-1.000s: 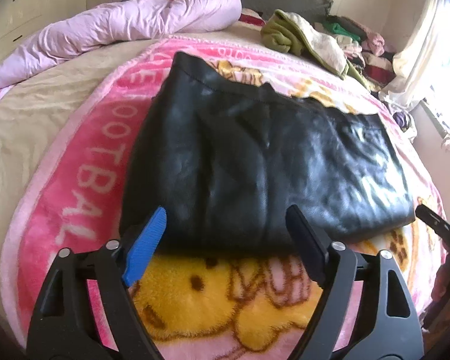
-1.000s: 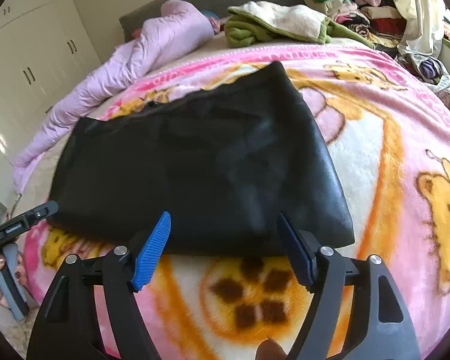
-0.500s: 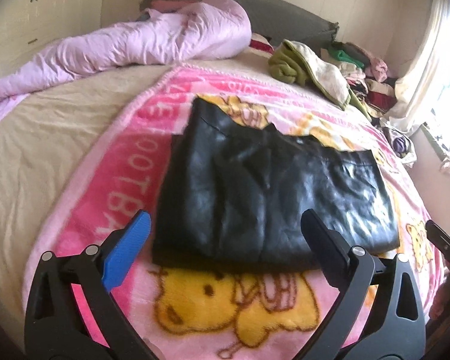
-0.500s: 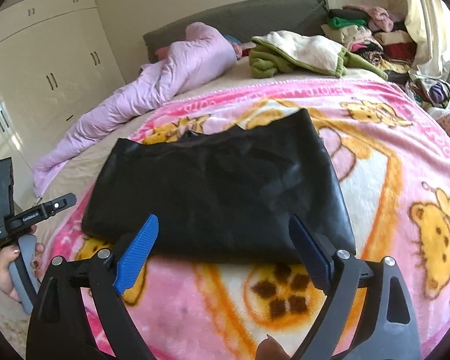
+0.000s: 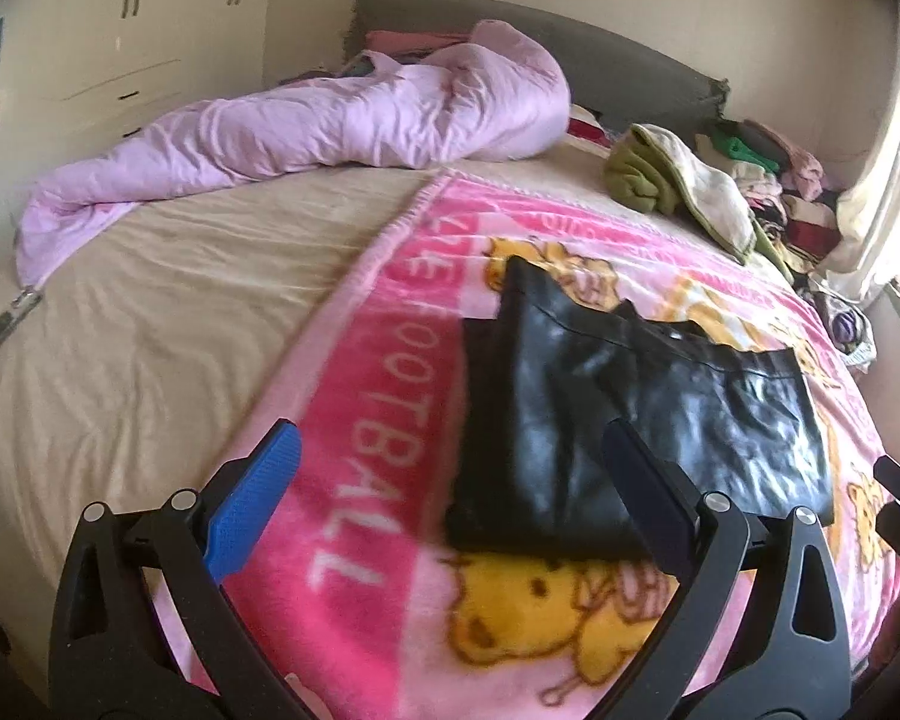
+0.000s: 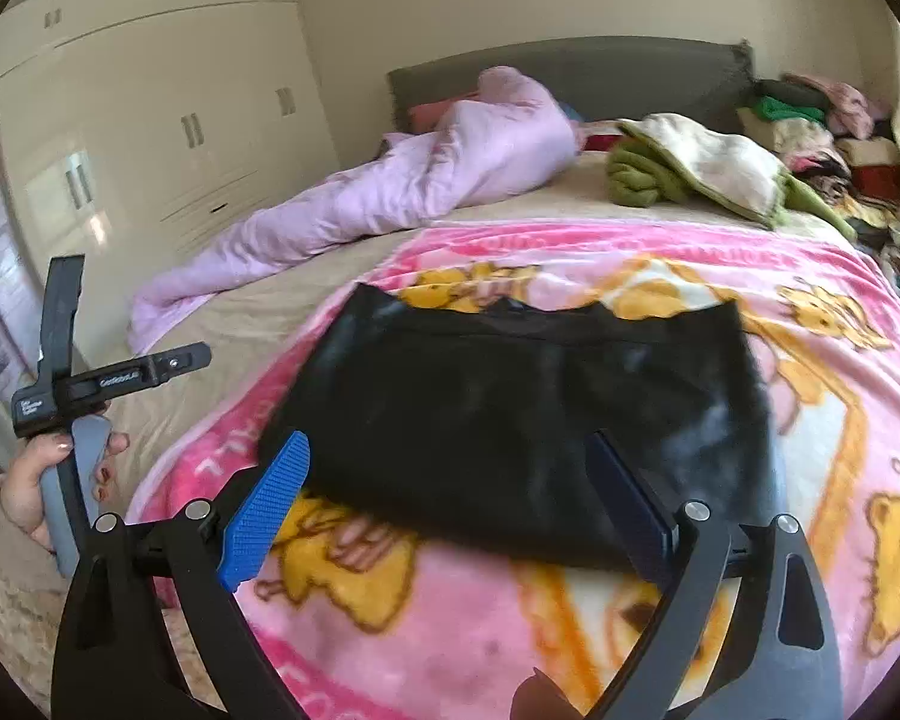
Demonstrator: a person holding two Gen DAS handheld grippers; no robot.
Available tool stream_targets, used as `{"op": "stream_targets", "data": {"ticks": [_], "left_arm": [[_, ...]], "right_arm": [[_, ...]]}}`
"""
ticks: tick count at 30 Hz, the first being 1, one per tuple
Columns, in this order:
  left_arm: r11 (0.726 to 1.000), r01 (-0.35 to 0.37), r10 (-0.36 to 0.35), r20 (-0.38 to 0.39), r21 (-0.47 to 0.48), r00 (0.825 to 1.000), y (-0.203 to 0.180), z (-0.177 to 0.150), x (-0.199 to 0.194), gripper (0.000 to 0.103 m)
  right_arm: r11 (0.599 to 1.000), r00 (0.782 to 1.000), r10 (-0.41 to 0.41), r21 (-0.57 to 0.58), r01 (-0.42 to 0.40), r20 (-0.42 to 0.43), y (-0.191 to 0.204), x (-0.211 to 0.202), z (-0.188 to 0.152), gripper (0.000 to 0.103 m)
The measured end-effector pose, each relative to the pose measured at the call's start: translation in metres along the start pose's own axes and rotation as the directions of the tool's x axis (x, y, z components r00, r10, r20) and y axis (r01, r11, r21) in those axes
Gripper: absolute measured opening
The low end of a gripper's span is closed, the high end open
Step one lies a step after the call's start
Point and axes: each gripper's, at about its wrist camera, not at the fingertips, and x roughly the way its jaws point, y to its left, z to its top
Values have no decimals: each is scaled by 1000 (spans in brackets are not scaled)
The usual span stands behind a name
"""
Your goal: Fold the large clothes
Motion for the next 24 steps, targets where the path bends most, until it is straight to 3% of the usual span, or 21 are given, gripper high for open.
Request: {"op": "stream_targets", "data": {"ticks": [13, 19, 24], "left_arm": [[996, -91, 91, -41, -5, 995, 39, -9, 11, 94], [995, -98, 98, -88, -1, 991, 47, -17, 29, 94], [997, -79, 78, -124, -1, 989, 39, -21, 47, 94]], "right_arm": [[989, 993, 91, -108, -98, -70, 59, 41, 4, 93], [987, 988, 97, -114, -111, -123, 71, 70, -6, 93], [990, 986, 53, -119, -72, -156, 72, 94, -18, 91]]}}
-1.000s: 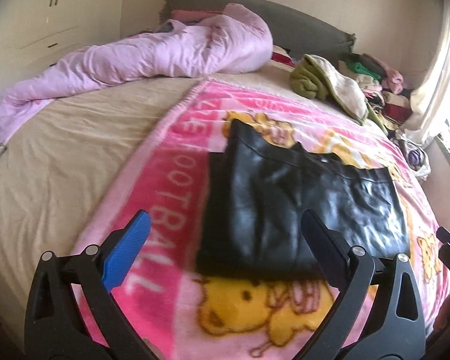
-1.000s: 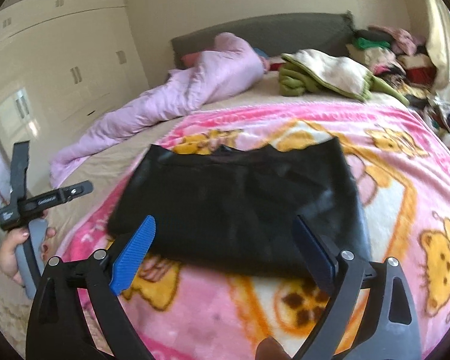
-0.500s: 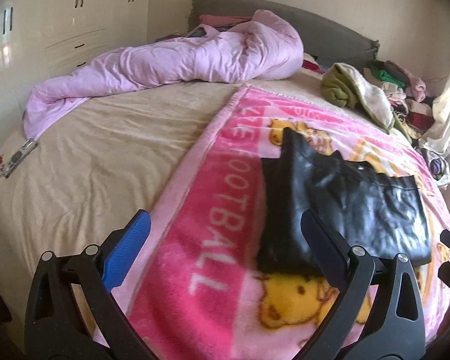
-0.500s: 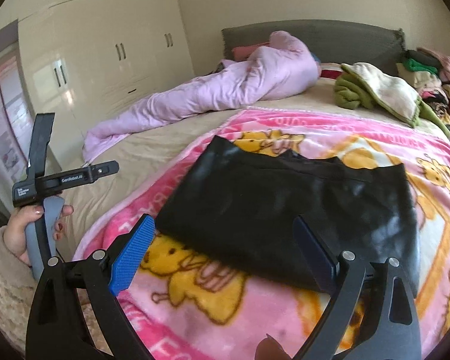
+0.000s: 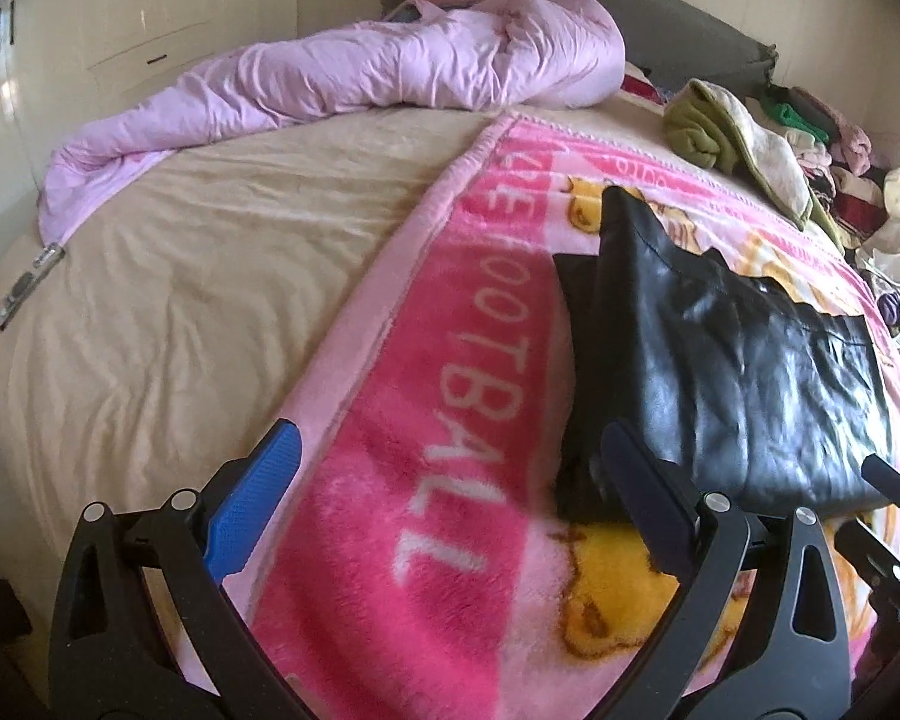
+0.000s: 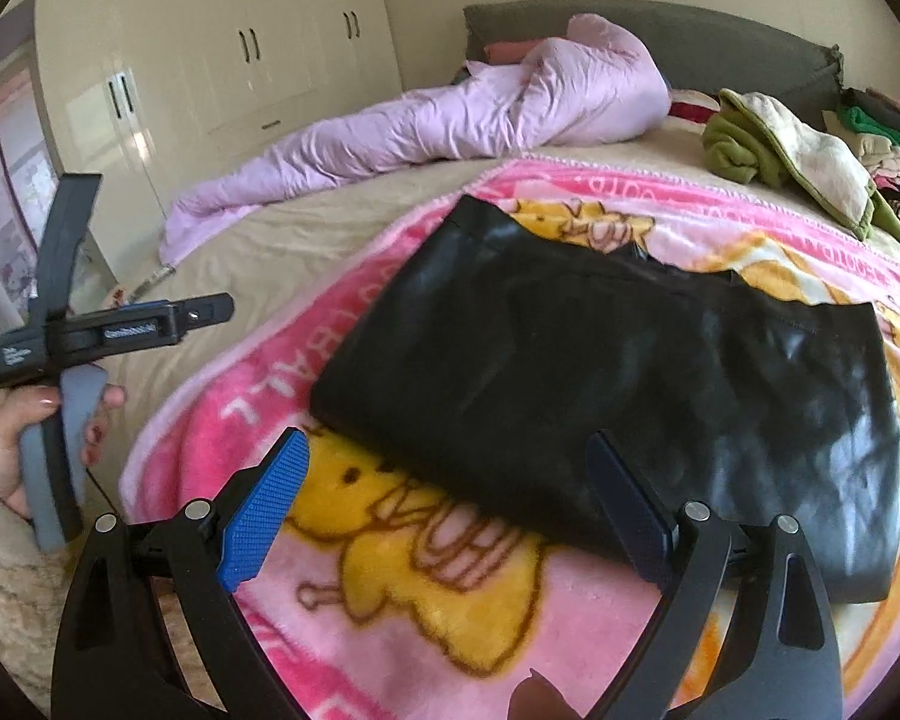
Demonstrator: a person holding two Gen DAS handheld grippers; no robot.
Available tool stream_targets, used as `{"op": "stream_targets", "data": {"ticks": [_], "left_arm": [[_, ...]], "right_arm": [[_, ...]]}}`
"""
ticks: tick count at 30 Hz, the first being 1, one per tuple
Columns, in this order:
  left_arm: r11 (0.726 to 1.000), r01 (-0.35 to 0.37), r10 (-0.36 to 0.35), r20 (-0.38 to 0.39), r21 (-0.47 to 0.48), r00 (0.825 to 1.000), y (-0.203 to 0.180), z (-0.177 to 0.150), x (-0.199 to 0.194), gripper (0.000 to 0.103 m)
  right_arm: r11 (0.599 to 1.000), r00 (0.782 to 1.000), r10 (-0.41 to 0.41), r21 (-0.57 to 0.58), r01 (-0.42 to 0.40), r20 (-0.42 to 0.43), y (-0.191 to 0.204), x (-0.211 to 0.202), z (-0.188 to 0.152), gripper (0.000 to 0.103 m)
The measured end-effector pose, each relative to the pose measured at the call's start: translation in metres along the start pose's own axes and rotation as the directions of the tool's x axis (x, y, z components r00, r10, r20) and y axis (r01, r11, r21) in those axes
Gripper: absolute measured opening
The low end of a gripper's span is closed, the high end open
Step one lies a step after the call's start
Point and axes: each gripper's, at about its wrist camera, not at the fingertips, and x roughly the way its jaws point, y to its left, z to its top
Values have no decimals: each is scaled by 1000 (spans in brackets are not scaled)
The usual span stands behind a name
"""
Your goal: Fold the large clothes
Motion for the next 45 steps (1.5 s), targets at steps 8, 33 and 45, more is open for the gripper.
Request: {"op": "stream_targets", "data": {"ticks": [8, 33, 45], "left_arm": [[992, 95, -89, -75, 85, 993, -56, 0, 39, 94], [979, 203, -200, -202, -5, 959, -68, 0, 104, 95], [974, 224, -224, -194, -25, 955, -66, 2, 110, 95]], "right_arm": [[988, 994, -109, 110, 110, -18, -39, 15, -16, 25], [950, 992, -126, 283, 128, -25, -128, 27, 6, 12], [946, 970, -196, 233, 225, -143, -163, 119, 83, 12]]}}
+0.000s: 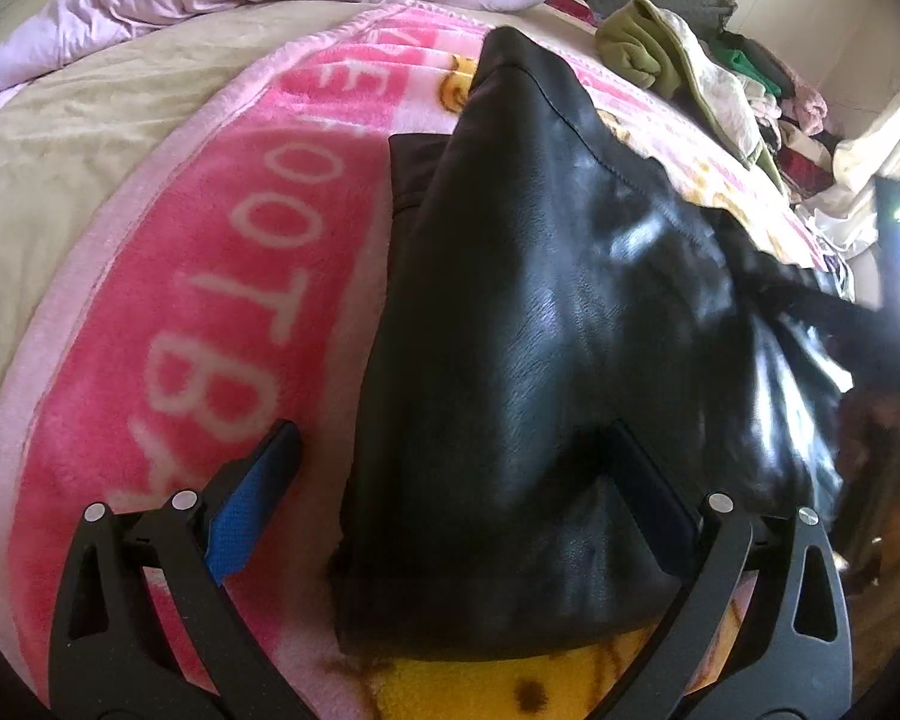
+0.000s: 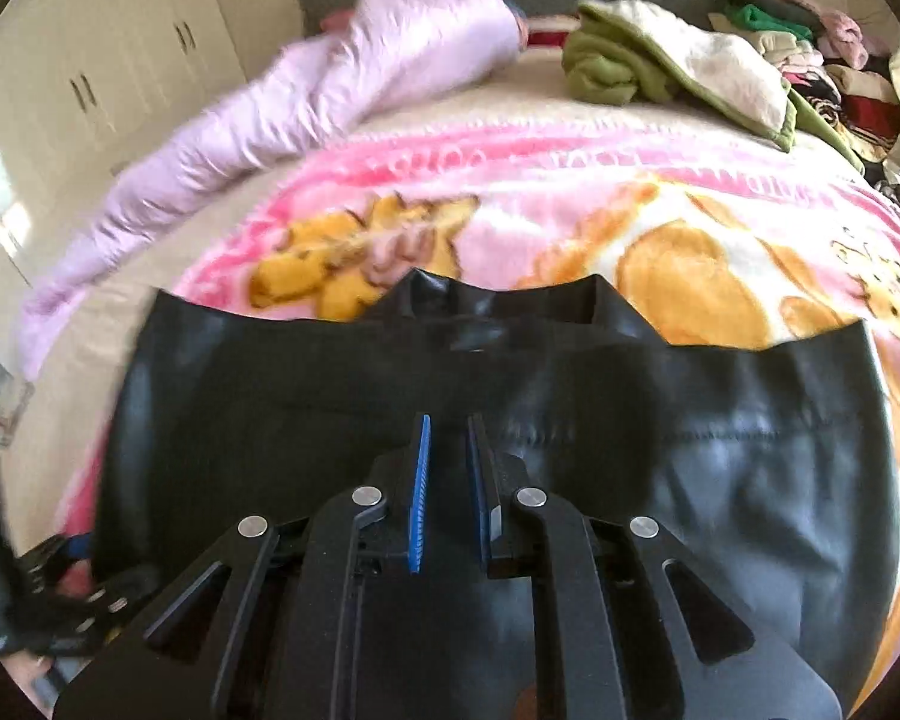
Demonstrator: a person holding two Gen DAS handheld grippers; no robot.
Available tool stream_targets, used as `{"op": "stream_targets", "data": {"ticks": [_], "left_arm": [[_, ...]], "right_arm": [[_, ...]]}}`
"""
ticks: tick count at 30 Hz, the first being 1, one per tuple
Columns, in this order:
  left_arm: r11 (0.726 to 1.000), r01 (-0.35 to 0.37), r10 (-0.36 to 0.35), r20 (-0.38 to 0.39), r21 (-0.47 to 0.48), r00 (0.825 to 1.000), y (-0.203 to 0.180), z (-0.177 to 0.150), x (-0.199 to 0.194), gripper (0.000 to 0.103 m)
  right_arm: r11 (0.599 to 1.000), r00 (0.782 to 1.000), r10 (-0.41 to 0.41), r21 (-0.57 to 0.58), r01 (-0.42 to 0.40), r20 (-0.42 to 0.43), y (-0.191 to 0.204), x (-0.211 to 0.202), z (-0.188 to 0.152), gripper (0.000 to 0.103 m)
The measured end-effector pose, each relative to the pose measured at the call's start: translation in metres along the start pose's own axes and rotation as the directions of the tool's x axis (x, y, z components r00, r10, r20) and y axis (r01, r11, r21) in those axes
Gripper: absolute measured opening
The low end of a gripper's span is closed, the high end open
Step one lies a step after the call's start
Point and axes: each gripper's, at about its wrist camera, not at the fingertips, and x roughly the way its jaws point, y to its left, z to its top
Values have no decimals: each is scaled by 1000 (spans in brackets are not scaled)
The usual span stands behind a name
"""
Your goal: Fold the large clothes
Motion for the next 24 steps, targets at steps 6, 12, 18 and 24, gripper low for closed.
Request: {"op": "stream_targets", "data": {"ticks": [6, 12, 18, 24], "left_arm": [[1000, 1, 0, 5, -21, 1000, -1, -1, 2, 95], [1000, -4, 4, 5, -16, 1000, -3, 0, -5, 95], [1000, 15, -15, -9, -4, 1000, -12, 3, 3, 95], [1000, 27, -27, 0, 16, 1000, -22, 5, 8, 78]], "right_arm": [[999, 993, -49, -26, 47, -110, -2, 46, -10, 11], [1000, 996, -4, -10, 3, -93, -6, 31, -8, 11], [990, 991, 137, -19, -137, 10, 1, -46, -32, 11], [994, 988, 100, -31, -105, -116, 2, -19, -72, 11]]}}
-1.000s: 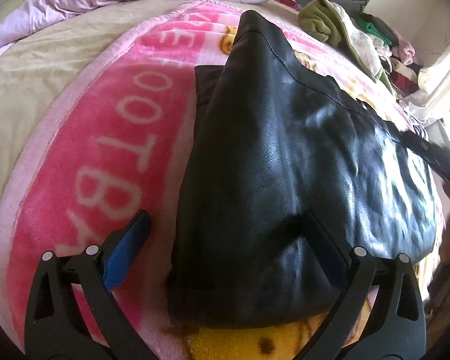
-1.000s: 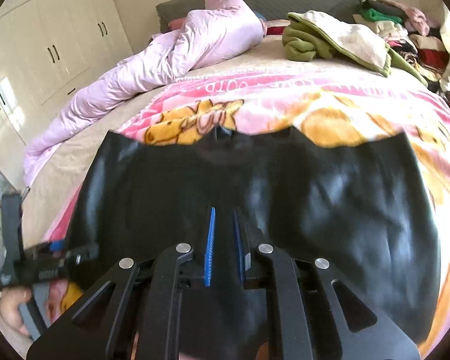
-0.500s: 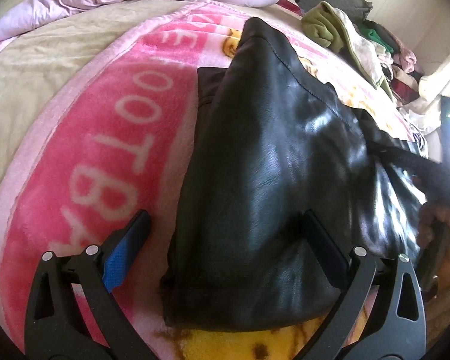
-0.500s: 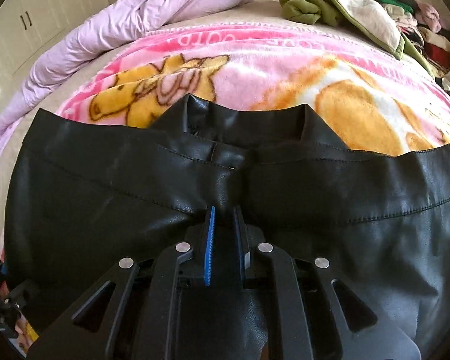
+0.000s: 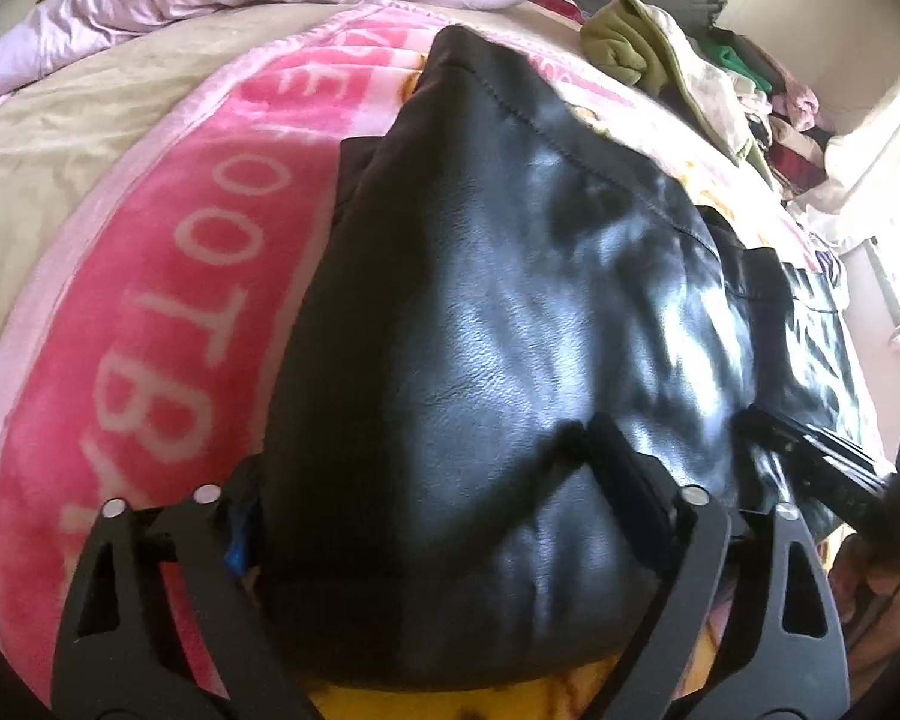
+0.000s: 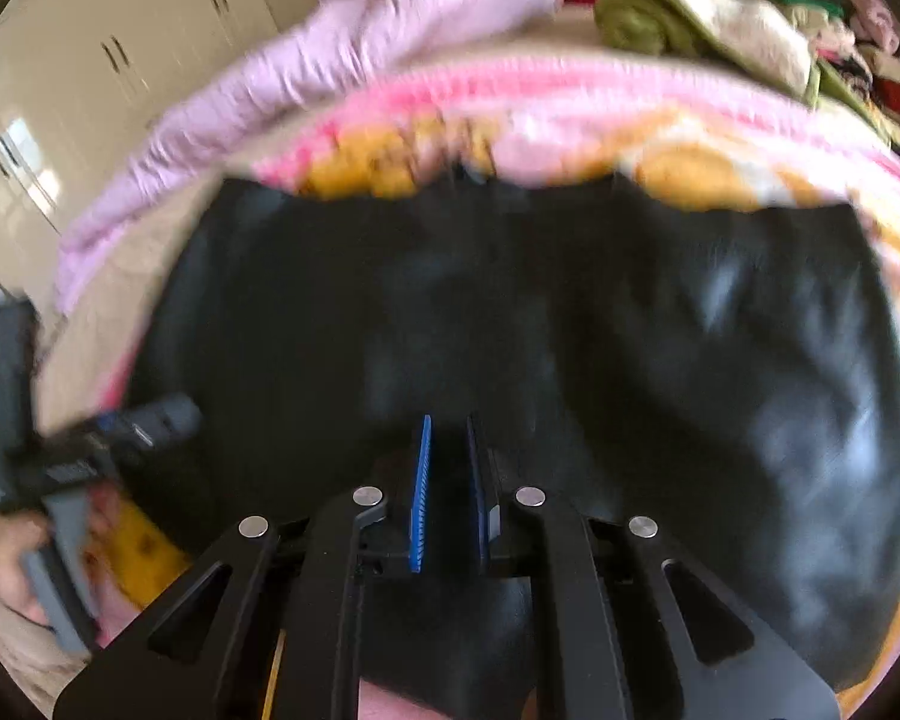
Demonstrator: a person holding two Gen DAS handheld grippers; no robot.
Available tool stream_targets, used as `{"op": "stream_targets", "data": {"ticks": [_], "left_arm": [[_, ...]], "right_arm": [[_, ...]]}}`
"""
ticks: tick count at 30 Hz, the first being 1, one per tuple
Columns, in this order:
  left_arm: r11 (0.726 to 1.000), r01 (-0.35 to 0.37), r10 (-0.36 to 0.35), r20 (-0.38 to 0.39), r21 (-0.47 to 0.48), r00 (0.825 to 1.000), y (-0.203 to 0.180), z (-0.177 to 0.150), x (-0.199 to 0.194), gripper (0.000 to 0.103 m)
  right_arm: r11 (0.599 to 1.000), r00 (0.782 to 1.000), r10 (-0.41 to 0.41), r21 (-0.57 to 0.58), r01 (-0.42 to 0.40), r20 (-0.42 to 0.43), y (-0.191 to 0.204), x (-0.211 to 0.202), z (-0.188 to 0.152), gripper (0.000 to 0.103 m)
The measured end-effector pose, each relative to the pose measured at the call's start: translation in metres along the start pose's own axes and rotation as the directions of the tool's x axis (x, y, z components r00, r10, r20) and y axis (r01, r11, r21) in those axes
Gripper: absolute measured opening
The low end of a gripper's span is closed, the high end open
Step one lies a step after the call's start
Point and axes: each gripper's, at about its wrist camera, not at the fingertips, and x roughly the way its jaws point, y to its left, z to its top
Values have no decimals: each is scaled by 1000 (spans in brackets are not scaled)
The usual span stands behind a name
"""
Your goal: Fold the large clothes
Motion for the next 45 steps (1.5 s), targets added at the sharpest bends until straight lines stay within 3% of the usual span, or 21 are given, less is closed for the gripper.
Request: {"op": "stream_targets", "data": {"ticks": [2, 4, 8, 12, 16, 22, 25, 26, 28, 35, 38, 45], "left_arm": [[1000, 22, -22, 2, -6, 1000, 2, 0, -6, 69], [999, 42, -42, -1, -11, 999, 5, 1, -10, 67], [998, 60, -60, -22, -24, 998, 10, 2, -2, 73], [997, 66, -66, -12, -38, 998, 8, 2, 1, 72], [998, 51, -51, 9, -38, 999, 4, 1, -2, 57], [998, 62, -60, 53, -32, 997, 3, 1, -28, 37], [997, 73, -72, 64, -14, 995, -2, 4, -38, 33], [997, 76, -75, 67, -8, 995, -4, 6, -41, 33], [997, 81, -81, 73, 3, 994, -7, 8, -46, 31], [995, 95, -96, 70, 18, 993, -13, 17, -51, 30], [994, 106, -107, 67, 14, 992, -12, 17, -55, 30], [991, 131, -131, 67, 7, 989, -11, 22, -57, 30]], "right_arm": [[1000, 1000, 1, 13, -1, -4, -2, 9, -5, 11], [1000, 1000, 15, 21, -16, 27, -1, -3, -5, 11], [1000, 995, 16, -22, -14, 96, 13, -39, -21, 11], [998, 997, 22, -66, -17, 75, 23, -50, -46, 12], [998, 1000, -2, -55, 3, 28, 22, -27, -61, 12], [999, 999, 3, -47, -1, 52, 20, -26, -65, 12], [993, 984, 47, -116, -26, 174, 36, -60, -70, 24], [988, 979, 54, -150, -24, 196, 44, -67, -74, 53], [973, 968, 66, -230, -9, 241, 62, -77, -80, 82], [860, 949, -17, -480, 175, 316, 133, -55, -107, 87], [816, 922, -73, -510, 274, 379, 154, -40, -113, 87], [787, 895, -153, -496, 366, 418, 165, -6, -102, 86]]}}
